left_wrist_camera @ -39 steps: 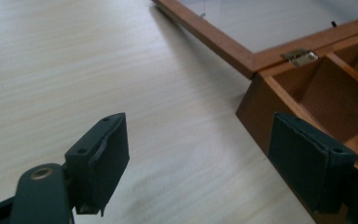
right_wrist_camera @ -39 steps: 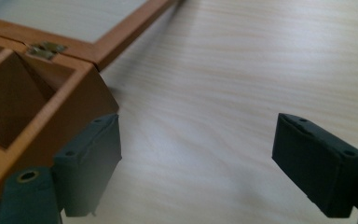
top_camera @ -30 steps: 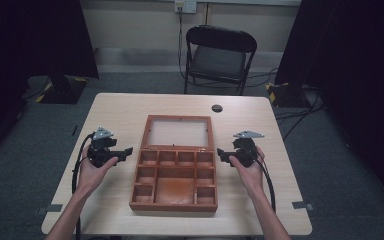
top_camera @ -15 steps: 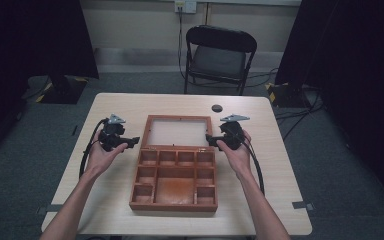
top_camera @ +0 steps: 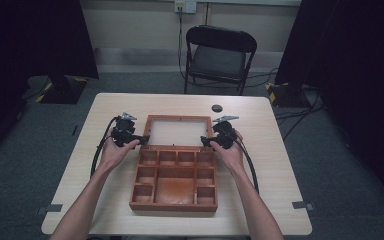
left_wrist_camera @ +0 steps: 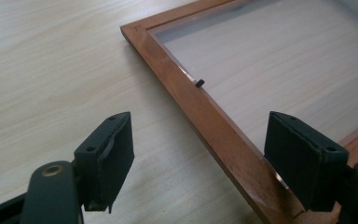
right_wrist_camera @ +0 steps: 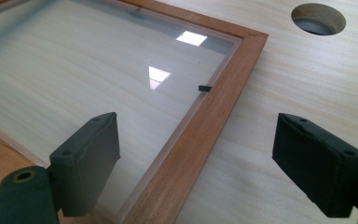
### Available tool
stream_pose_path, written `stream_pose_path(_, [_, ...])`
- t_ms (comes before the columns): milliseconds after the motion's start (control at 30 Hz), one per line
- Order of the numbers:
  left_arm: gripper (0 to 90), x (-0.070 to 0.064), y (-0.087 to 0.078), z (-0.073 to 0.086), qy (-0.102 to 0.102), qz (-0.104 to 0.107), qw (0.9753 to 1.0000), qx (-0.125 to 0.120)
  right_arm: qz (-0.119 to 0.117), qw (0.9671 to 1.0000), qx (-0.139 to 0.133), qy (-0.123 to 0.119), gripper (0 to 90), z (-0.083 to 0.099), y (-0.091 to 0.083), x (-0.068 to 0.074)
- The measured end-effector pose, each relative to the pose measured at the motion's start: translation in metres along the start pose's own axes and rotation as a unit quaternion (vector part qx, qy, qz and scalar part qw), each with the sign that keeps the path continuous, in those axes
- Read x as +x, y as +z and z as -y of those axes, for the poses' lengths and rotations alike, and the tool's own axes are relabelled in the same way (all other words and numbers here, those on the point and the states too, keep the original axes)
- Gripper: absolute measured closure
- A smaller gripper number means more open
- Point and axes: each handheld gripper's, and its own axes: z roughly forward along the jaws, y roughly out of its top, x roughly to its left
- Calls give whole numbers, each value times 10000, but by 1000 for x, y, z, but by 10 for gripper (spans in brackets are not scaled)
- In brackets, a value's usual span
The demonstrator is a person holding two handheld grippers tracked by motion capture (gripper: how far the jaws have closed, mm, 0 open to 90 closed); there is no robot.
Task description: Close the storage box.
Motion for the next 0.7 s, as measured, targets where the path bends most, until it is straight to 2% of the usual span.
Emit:
stream_pose_path(33, [229, 1, 1, 1, -94, 73, 9999, -27, -61, 9999, -16, 85, 143, 1, 0, -2])
stream_pose_path(133, [219, -1, 1, 3, -189, 57, 9998, -98, -190, 9993, -33, 320, 138, 4, 2, -6])
stream_pose_path(200, [200, -4, 1, 4, -65, -59, 9999, -129, -191, 9992, -32, 347, 136, 4, 2, -6])
stream_pose_path(300, [203, -6, 3, 4, -211, 102, 9996, -151, -92, 9992, 7, 382, 136, 4, 1, -3])
stream_pose_path(333, [198, -6, 3, 3, -184, 75, 9997, -128, -114, 9991, 3, 402, 136, 4, 1, -3])
stream_pose_path(400, [171, -5, 4, 1, -278, 24, 9996, -43, -231, 9974, 50, 675, 136, 5, 3, -6])
stream_pose_path(467, [168, 0, 5, 1, -396, 74, 9992, 15, -320, 9962, 39, 815, 135, 7, 4, -9])
stream_pose_path(533, [161, 4, 7, 2, -556, 200, 9983, 11, -232, 9974, 21, 681, 136, 6, 3, -7])
stream_pose_path(600, [158, 4, 8, 2, -581, 234, 9980, 11, -211, 9972, 57, 716, 136, 5, 3, -5])
stream_pose_path(633, [158, 5, 8, 2, -594, 243, 9979, 33, -422, 9954, 78, 852, 136, 6, 5, -5])
stream_pose_path(667, [164, 5, 8, 2, -594, 243, 9979, 33, -467, 9945, 93, 934, 136, 6, 6, -6])
stream_pose_path(700, [181, 4, 8, 1, -646, 393, 9971, 62, -531, 9936, 78, 992, 136, 7, 7, -7])
